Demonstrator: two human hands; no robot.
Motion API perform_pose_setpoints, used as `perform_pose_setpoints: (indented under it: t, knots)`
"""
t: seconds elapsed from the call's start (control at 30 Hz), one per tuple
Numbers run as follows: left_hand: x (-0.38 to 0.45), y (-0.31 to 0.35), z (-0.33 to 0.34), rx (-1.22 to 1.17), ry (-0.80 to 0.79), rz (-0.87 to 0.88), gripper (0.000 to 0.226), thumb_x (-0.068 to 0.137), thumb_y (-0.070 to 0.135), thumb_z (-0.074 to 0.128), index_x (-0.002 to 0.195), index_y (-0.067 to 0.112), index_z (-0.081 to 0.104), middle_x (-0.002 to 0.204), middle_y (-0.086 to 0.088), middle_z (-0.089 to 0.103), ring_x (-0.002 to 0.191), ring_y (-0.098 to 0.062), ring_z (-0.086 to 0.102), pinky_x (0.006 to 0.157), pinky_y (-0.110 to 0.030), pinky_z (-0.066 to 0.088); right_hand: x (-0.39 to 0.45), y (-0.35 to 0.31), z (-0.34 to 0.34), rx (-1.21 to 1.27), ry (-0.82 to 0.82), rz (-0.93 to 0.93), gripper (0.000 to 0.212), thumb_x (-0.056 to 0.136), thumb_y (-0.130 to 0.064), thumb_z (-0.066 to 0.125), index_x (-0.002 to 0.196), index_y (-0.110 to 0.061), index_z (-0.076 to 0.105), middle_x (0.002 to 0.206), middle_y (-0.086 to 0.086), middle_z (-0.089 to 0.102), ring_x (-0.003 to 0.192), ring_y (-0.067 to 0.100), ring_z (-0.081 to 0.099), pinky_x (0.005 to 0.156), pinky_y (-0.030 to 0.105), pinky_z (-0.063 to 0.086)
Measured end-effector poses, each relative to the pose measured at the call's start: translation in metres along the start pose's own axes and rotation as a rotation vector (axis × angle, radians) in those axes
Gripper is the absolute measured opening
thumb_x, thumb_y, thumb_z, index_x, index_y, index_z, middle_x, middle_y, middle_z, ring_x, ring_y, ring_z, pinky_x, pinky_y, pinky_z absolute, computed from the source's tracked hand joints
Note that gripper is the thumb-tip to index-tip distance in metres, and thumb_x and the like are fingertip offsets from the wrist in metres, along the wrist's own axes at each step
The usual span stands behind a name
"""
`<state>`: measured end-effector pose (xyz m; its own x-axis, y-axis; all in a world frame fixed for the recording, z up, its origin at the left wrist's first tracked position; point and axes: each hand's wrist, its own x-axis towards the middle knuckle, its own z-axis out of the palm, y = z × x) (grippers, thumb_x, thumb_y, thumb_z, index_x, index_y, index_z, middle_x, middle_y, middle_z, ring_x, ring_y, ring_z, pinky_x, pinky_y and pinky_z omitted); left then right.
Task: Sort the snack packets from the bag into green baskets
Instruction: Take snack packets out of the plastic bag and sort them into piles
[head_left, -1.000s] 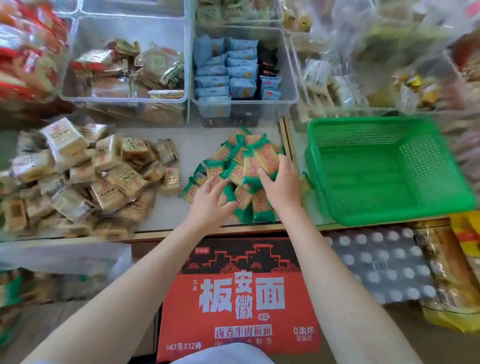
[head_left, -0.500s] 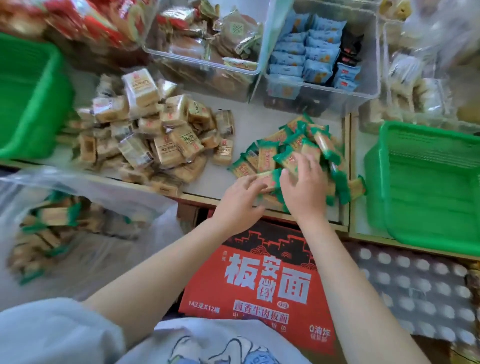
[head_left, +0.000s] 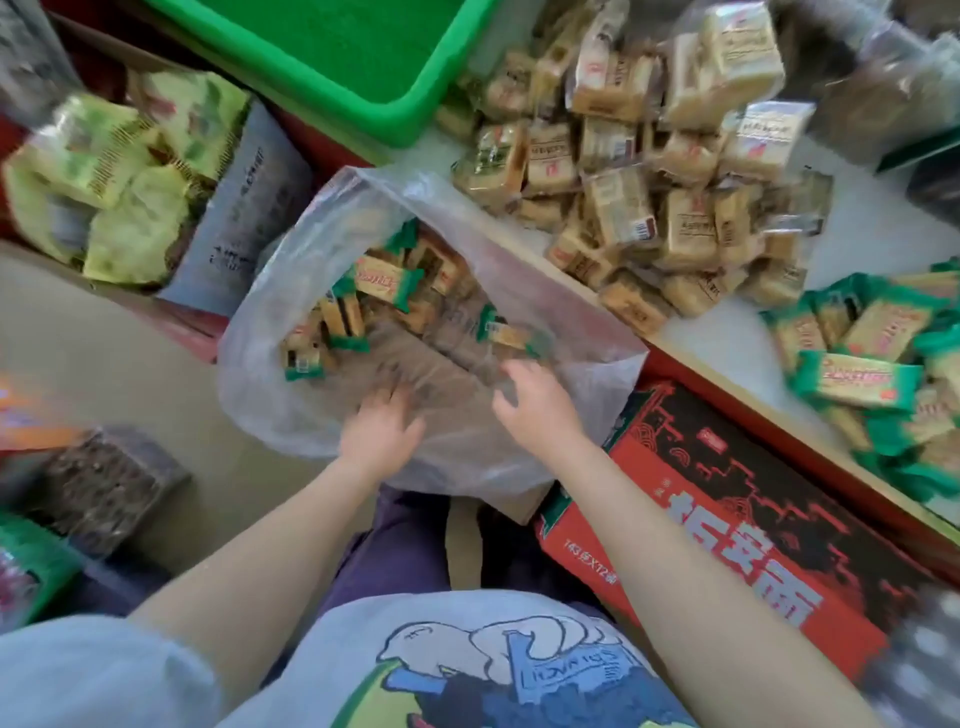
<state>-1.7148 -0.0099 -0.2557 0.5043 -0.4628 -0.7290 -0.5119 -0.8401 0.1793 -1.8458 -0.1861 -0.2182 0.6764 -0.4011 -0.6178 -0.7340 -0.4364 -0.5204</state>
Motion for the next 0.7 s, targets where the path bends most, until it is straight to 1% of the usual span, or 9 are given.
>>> perform_pose_setpoints:
  t: [0.07,0.17,0.27,0.33,0.37,0.43,0.53,0.63,0.7]
  knots:
    - [0.011,-0.013,0.001,-0.069,-0.049,0.022,0.061,0.104,0.047,0.037,0.158,0.023,0.022,0.162,-0.009,0.025,0.143,-0.032,0.032,0.112,-0.045,0.035,0.030,-0.006,0.008,-0.074,-0.020,0.012,0.053,0.102,-0.026,0.052,0.152,-0.011,0.040,0.154,0.010,0.041,0.140,0.028,0.040,0.106,0.039,0.041]
    - [0.018,-0.024,0.003,-0.172,-0.073,0.061,0.059,0.105,0.047,0.036,0.158,0.027,0.021,0.166,-0.004,0.019,0.149,-0.029,0.023,0.118,-0.047,0.026,0.066,-0.006,0.024,-0.271,0.058,0.005,0.057,0.098,-0.019,0.056,0.151,-0.011,0.039,0.158,0.013,0.034,0.141,0.033,0.037,0.104,0.043,0.043]
    - [0.020,-0.031,0.006,-0.194,-0.081,0.085,0.060,0.105,0.049,0.036,0.159,0.029,0.020,0.166,-0.002,0.017,0.150,-0.028,0.019,0.118,-0.044,0.024,0.089,-0.004,0.035,-0.327,0.057,0.156,0.070,0.099,-0.022,0.055,0.159,-0.014,0.019,0.164,0.013,0.022,0.145,0.037,0.031,0.106,0.046,0.041]
    - [0.022,-0.037,0.007,-0.205,-0.068,0.095,0.060,0.104,0.051,0.035,0.158,0.030,0.020,0.167,0.001,0.017,0.151,-0.024,0.016,0.120,-0.042,0.020,0.098,-0.002,0.039,-0.361,0.076,0.230,0.075,0.100,-0.025,0.054,0.160,-0.017,0.009,0.164,0.013,0.021,0.141,0.038,0.036,0.099,0.047,0.045]
    - [0.024,-0.039,0.008,-0.218,-0.068,0.101,0.060,0.104,0.052,0.035,0.158,0.031,0.021,0.167,0.002,0.017,0.152,-0.022,0.015,0.121,-0.041,0.018,0.100,-0.001,0.041,-0.380,0.109,0.240,0.075,0.100,-0.023,0.053,0.160,-0.017,0.008,0.162,0.015,0.024,0.138,0.039,0.040,0.095,0.047,0.046]
    - [0.026,-0.042,0.006,-0.227,-0.079,0.112,0.059,0.104,0.053,0.034,0.158,0.032,0.022,0.166,0.003,0.018,0.152,-0.022,0.016,0.121,-0.041,0.016,0.107,0.004,0.046,-0.395,0.202,0.245,0.072,0.100,-0.015,0.051,0.160,-0.016,0.011,0.158,0.019,0.032,0.137,0.040,0.041,0.096,0.049,0.046]
    - [0.028,-0.045,0.003,-0.220,-0.097,0.127,0.060,0.103,0.056,0.031,0.157,0.033,0.023,0.166,0.003,0.019,0.152,-0.021,0.016,0.120,-0.041,0.014,0.121,0.018,0.054,-0.373,0.299,0.278,0.069,0.098,-0.020,0.058,0.156,-0.014,0.022,0.151,0.021,0.042,0.135,0.042,0.043,0.104,0.052,0.046]
    - [0.028,-0.044,-0.002,-0.221,-0.126,0.125,0.061,0.103,0.059,0.029,0.158,0.035,0.020,0.166,0.005,0.017,0.152,-0.020,0.015,0.119,-0.040,0.012,0.126,0.017,0.053,-0.206,0.258,0.285,0.064,0.094,-0.034,0.064,0.148,-0.017,0.034,0.143,0.018,0.051,0.129,0.040,0.051,0.101,0.050,0.047]
    - [0.029,-0.044,-0.006,-0.234,-0.155,0.116,0.061,0.102,0.061,0.027,0.158,0.037,0.019,0.167,0.005,0.016,0.153,-0.019,0.014,0.120,-0.041,0.012,0.121,0.000,0.049,-0.087,0.230,0.252,0.065,0.090,-0.042,0.070,0.142,-0.013,0.044,0.140,0.016,0.054,0.127,0.036,0.052,0.099,0.042,0.047]
